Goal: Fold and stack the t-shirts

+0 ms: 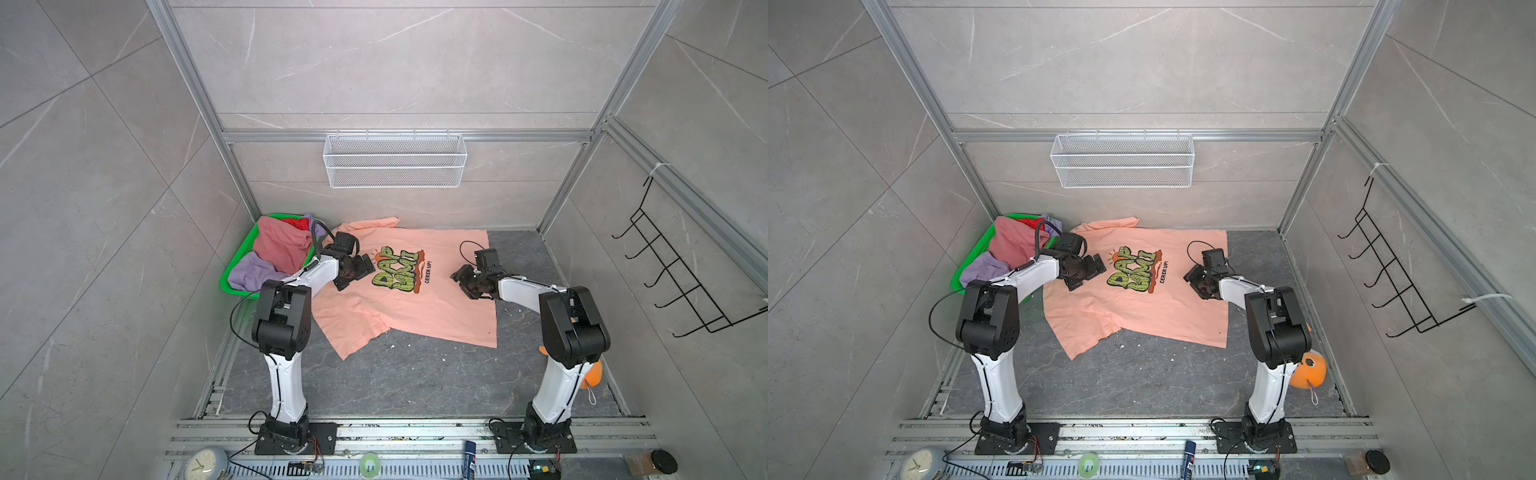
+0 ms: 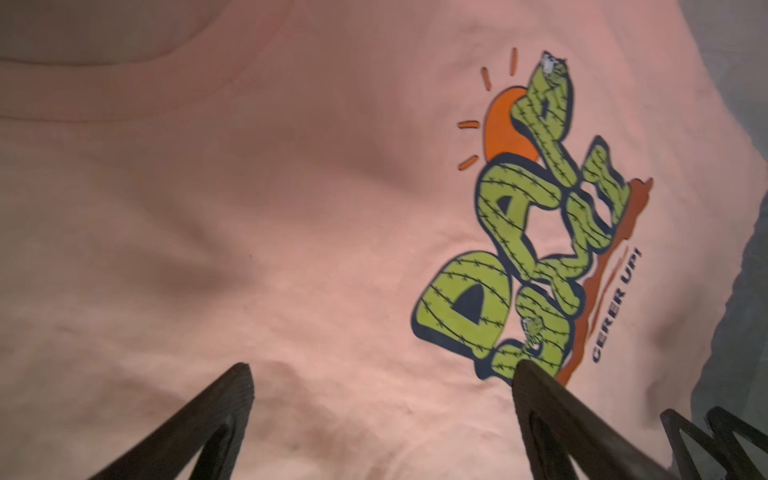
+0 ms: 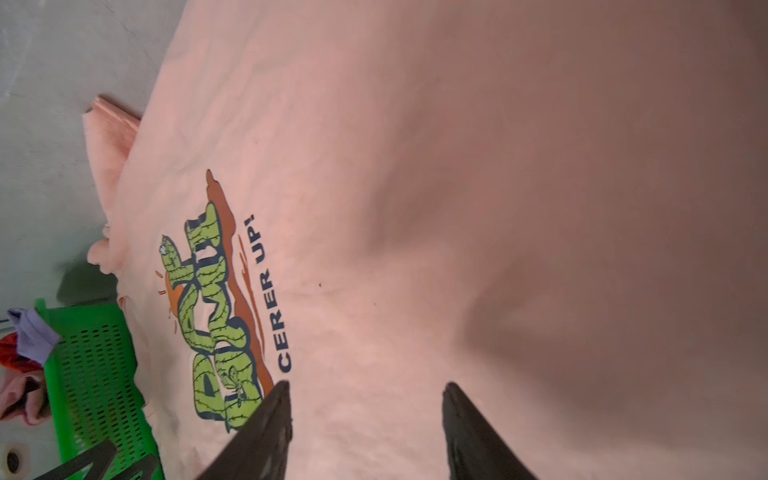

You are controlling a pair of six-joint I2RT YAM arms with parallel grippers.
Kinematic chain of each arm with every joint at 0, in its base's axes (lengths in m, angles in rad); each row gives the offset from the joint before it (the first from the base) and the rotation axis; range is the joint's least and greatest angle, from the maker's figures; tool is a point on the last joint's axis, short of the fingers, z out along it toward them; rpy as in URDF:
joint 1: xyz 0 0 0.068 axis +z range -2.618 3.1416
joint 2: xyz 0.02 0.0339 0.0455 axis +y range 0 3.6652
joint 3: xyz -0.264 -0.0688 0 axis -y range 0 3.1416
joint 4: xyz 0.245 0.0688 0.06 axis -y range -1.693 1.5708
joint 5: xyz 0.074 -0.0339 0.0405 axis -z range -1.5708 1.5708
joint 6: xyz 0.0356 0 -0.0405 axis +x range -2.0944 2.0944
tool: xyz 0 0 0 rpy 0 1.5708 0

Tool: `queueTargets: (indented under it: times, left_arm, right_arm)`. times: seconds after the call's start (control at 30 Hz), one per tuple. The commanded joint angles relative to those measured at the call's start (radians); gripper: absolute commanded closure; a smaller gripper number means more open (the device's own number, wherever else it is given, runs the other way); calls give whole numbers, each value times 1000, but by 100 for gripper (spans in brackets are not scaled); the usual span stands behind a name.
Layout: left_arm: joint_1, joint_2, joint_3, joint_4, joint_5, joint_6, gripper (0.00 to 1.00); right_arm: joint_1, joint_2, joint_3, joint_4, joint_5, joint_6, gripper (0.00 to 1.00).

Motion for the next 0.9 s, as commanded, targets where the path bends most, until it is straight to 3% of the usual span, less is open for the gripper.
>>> queueTargets:
  times: [0.0,0.27,0.57,0.7,0.87]
  left_arm:
    - [24,28,7,67,57,-21,0]
    - [31,21,-120,86,53,-66,1]
    - [16,-139,-537,239,94,-235,1]
    - [-48,-272,-736,228,65,-302,1]
    - [-205,-469,-925,169,9,-438,1]
  right_arm:
    - [7,51,39,23,28,27,40]
    - [8,75,-13,-43,17,-11,40]
    - [-29,-54,-160,-189,13,-157,40]
    - [-37,-141,-197,-356,64,-276,40]
    - [-78,-291,-333,-424,58,-317,40]
